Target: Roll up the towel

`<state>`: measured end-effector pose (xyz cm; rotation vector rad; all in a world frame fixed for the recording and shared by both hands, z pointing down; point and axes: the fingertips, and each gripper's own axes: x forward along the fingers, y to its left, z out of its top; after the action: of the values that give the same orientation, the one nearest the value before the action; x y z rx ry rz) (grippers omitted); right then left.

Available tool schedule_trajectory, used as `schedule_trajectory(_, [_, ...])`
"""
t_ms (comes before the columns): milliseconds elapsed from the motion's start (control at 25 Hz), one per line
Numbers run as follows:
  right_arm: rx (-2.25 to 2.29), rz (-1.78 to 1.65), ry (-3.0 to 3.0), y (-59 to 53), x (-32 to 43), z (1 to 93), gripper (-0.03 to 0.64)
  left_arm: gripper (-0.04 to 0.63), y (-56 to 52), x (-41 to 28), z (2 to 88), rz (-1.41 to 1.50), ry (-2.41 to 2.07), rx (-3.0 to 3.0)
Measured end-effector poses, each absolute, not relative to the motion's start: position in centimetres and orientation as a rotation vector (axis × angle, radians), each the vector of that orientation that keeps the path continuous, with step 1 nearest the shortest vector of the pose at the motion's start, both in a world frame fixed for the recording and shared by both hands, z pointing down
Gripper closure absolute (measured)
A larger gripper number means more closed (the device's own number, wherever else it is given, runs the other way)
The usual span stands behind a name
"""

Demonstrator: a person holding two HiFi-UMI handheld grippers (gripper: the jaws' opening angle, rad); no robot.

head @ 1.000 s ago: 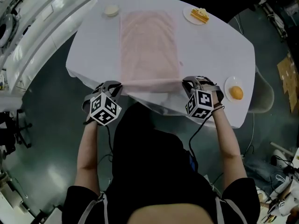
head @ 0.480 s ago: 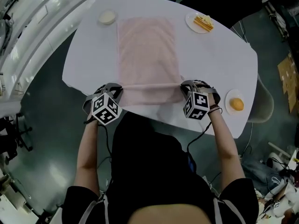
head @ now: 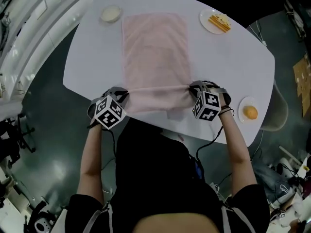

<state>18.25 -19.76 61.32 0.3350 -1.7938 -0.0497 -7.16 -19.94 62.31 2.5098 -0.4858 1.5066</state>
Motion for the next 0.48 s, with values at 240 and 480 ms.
schedule_trajectory(240, [0.438,-0.081,-1.79,-20.7,18.9,60.0,0.469,0.552,-20.3,-7.3,61.3,1.452,-0.595,2.529])
schedule_trajectory(480, [0.56,-0.128,-1.779,-20.9,20.5,56.8,0.442,0.472,-20.2,-8.4,58.8,1.412,-0.705,2.552])
